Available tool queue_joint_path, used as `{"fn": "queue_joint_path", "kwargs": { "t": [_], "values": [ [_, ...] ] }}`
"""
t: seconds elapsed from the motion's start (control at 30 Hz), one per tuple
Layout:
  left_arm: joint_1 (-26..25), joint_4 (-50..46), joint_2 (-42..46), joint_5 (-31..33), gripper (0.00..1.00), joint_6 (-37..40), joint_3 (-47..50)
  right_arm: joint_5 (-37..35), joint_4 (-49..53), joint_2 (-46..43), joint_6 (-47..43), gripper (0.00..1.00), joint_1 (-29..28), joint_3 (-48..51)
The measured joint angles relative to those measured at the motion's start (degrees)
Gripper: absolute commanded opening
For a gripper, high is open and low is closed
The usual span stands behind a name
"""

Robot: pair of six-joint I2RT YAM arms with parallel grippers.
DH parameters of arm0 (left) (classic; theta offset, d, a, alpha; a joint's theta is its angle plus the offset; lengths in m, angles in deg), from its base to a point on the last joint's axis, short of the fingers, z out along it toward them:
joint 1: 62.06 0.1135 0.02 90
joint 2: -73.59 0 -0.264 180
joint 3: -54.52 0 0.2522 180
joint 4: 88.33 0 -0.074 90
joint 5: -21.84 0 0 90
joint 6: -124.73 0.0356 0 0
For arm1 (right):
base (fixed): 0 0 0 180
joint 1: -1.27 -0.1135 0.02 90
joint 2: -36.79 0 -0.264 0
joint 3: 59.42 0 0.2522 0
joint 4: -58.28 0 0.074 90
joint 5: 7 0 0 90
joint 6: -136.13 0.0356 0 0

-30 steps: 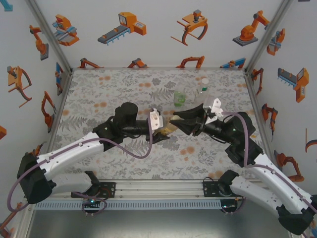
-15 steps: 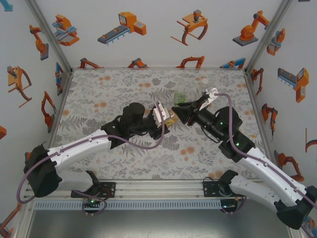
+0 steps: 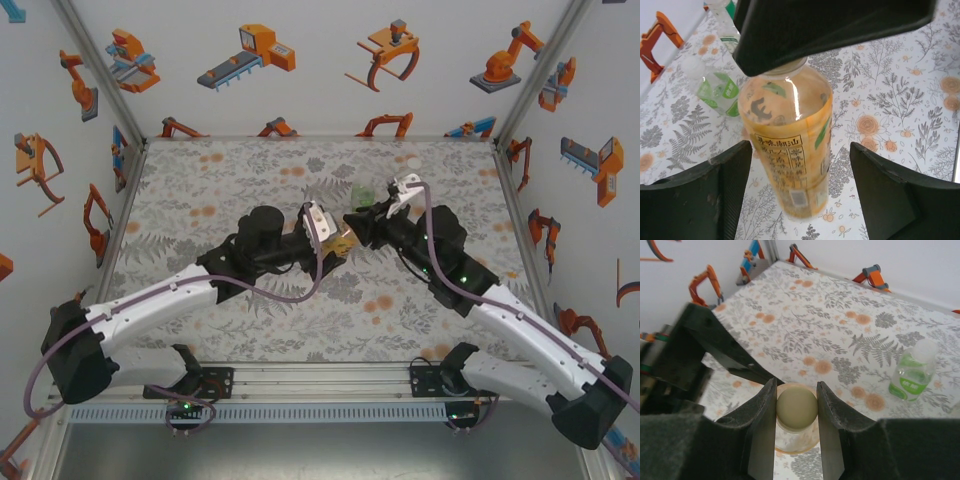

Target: Screw on the bottle caps

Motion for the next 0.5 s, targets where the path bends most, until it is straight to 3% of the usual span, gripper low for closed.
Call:
{"fn": "queue_joint_path", "kwargs": {
  "t": [0.27,0.5],
  "values": [
    [0.0,-4.8,5.4,5.6,0.74,0.1,0.6,-2.4,1.1,10.6,-10.0,0.0,0.4,-7.3],
    [0.1,-8.0,12.0,8.3,0.75,0.0,3.2,-1.6,-1.8,23.5,-13.8,0.0,4.6,-13.0]
  ]
}}
